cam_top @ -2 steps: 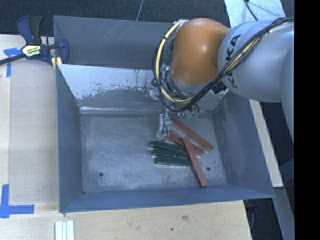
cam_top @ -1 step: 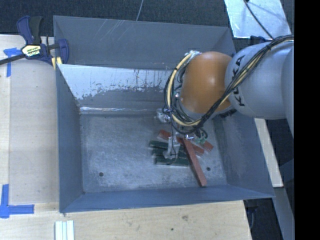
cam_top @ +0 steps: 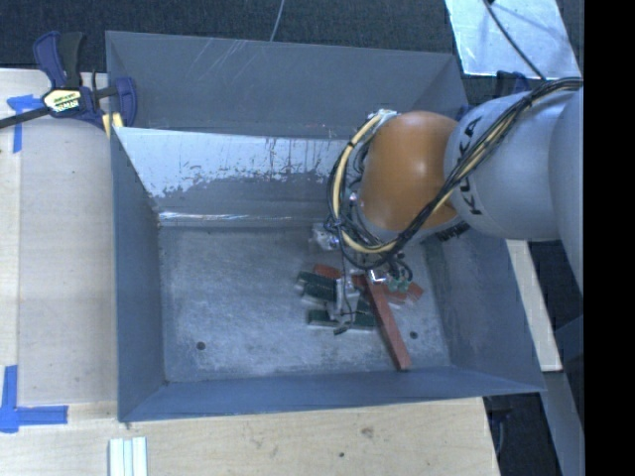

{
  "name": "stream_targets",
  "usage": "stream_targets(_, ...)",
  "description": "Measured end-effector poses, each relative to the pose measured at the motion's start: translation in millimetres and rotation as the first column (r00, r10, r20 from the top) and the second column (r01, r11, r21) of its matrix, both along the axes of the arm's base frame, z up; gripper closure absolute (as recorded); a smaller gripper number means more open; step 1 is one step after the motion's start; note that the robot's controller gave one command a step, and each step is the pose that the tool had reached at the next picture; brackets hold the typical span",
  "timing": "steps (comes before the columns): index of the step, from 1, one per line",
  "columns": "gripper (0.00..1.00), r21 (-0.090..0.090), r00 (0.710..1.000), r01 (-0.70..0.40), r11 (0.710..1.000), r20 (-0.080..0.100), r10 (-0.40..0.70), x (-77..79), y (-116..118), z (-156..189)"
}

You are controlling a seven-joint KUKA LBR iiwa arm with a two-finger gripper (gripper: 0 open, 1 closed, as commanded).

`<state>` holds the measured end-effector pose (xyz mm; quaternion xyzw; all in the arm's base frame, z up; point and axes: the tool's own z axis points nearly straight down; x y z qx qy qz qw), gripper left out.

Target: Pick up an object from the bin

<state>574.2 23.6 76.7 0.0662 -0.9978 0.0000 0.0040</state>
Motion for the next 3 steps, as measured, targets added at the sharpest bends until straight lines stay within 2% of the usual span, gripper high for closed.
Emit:
stream_targets(1, 1.0, -0.003, 0.922, -0.387, 0.922, 0.013, 0.387, -24.5, -23.9, -2.1)
stream_targets(2, 1.0, -0.003, 0.922, -0.387, 0.922, 0.013, 0.387, -24.5, -24.0, -2.1)
stream_targets(3, 1.0, 0.0, 0.921, -0.39, 0.921, 0.011, 0.39, -31.9, -26.3, 129.6)
